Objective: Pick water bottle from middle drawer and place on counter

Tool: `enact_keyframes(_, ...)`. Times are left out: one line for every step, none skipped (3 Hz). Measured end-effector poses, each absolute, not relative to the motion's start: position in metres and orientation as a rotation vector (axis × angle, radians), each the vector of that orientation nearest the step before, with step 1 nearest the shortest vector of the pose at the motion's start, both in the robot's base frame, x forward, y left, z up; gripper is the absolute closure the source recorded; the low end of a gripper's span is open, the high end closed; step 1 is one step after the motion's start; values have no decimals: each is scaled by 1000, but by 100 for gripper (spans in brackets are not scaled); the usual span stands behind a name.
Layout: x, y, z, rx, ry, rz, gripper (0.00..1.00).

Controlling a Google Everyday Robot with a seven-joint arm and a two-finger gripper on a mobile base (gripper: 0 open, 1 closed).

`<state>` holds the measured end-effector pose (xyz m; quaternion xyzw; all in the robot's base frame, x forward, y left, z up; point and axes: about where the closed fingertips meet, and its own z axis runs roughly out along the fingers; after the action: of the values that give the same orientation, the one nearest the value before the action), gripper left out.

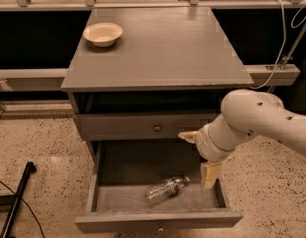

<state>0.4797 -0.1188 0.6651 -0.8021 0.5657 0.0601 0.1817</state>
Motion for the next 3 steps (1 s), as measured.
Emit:
enact_keyframes(480, -119, 665, -2264, 1597, 170, 0)
enact_keyframes(496, -117, 635, -2287, 1629, 195, 0)
enact_keyframes(511, -112, 577, -2306, 1652, 240, 0)
